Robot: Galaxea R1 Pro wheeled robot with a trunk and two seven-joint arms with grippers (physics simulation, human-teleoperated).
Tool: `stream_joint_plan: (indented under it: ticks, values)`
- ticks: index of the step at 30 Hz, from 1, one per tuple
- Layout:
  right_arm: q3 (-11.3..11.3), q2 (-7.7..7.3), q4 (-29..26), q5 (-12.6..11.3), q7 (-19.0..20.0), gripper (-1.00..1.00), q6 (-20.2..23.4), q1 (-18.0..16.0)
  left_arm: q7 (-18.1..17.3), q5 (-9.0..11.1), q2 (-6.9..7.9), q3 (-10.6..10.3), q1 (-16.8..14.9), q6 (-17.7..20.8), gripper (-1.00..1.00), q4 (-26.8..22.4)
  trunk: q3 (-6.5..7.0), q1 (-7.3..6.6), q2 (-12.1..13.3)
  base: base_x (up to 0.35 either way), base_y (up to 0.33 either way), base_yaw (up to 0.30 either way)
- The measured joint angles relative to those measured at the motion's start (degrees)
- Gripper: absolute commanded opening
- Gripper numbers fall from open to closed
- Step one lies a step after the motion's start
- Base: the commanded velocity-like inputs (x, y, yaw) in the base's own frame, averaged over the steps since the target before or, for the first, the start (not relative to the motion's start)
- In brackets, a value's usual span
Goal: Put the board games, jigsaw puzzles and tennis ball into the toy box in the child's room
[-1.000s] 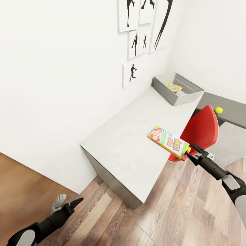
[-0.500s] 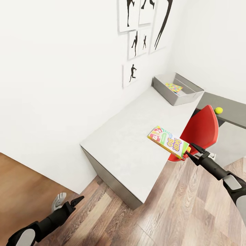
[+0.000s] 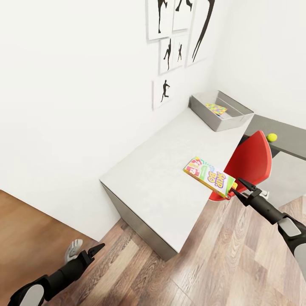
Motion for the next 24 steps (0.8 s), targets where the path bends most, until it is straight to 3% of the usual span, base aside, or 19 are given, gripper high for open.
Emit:
stream_joint_plan:
  ticks: [12, 16, 24]
  values:
    - [-0.04, -0.04, -0.02, 0.01, 0.00, 1.00, -0.01, 0.08, -0.04, 0.01, -0.01, 0.00, 0.00, 0.25, 1.00, -0.08, 0.00, 0.00, 0.00, 0.000, 0.000, 0.000]
    - [-0.73, -0.33, -0.76, -0.39, 1.18, 1.00, 0.51, -0.43, -0.46, -0.07, 1.05, 0.34, 0.83, 0.31, 1.00, -0.49, 0.00, 0.00, 0.00, 0.000, 0.000, 0.000]
    - [-0.73, -0.33, -0.76, -0.39, 1.19, 1.00, 0.51, -0.43, -0.46, -0.07, 1.05, 0.34, 0.83, 0.31, 1.00, -0.49, 0.00, 0.00, 0.00, 0.000, 0.000, 0.000]
